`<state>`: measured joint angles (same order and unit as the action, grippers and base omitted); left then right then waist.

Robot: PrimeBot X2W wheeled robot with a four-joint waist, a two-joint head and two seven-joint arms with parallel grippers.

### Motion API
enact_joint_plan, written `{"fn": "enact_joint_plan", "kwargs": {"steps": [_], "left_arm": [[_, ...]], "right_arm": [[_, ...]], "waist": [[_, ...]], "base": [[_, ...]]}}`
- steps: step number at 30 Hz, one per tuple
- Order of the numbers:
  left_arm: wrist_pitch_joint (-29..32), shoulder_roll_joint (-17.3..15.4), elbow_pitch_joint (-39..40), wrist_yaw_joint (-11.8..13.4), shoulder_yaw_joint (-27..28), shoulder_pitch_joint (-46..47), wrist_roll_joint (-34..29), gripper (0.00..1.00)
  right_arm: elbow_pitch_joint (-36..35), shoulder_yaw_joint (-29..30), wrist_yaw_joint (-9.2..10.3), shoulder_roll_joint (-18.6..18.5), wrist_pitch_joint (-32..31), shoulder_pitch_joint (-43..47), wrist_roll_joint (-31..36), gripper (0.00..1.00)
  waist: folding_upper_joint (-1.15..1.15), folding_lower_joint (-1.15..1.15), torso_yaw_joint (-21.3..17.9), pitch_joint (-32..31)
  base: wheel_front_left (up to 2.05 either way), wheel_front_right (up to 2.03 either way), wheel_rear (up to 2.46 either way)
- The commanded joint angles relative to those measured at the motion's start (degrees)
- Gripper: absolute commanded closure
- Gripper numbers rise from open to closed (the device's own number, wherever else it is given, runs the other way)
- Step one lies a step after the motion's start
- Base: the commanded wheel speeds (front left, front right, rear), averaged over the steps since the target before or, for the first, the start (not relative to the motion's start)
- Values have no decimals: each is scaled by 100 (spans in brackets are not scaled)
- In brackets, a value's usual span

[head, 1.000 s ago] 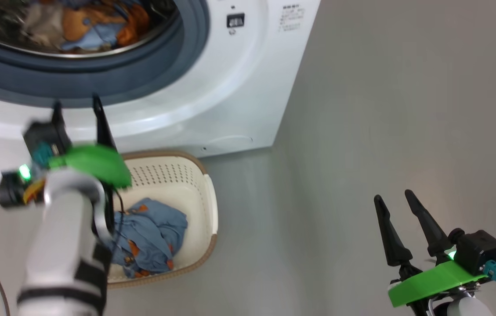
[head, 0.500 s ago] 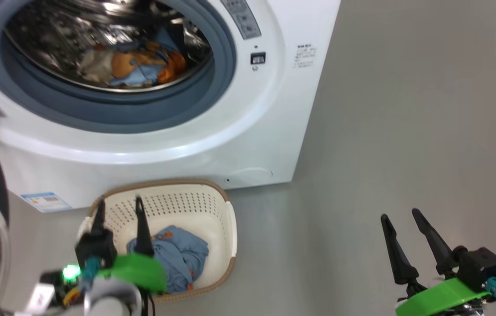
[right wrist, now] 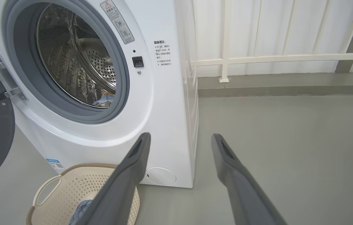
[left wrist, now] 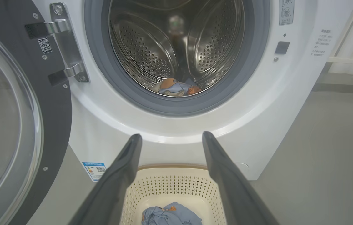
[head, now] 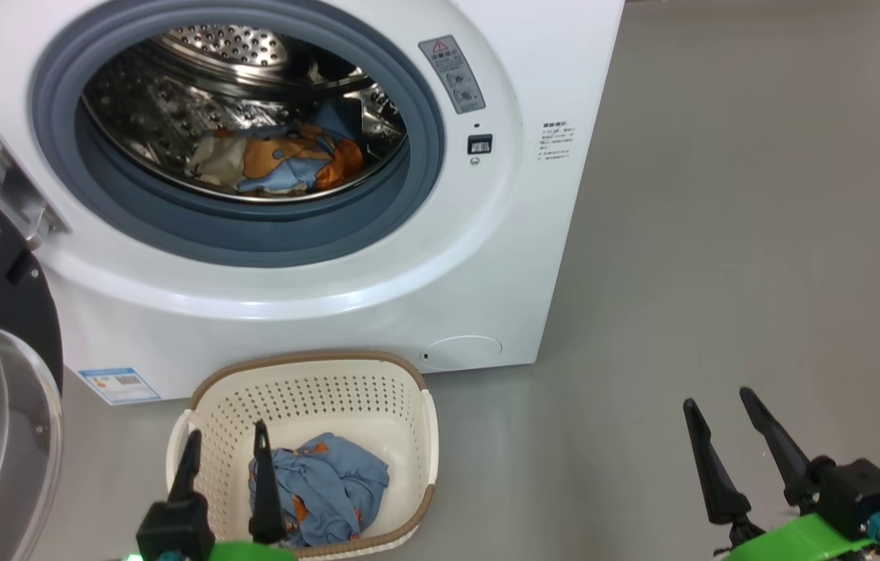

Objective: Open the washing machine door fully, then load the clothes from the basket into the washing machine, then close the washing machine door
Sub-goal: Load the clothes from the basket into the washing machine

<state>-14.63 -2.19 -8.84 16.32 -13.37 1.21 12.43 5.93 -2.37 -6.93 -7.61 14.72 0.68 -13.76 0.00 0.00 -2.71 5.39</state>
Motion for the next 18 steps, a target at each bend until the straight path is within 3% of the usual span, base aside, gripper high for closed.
{"fn": "enact_joint_plan", "kwargs": {"steps": [1,18], "left_arm": [[-37,-69,217,-8,165,-21,-1,0],[-37,-69,541,-143,434,-447,2,0]], "right_arm": [[-161,-87,-56,-58,28,73,59,0],[-253,44,-56,38,28,345,144,0]], "waist": [[0,0,2,-35],[0,0,77,-304]], "base": [[0,0,0],[0,0,0]]}}
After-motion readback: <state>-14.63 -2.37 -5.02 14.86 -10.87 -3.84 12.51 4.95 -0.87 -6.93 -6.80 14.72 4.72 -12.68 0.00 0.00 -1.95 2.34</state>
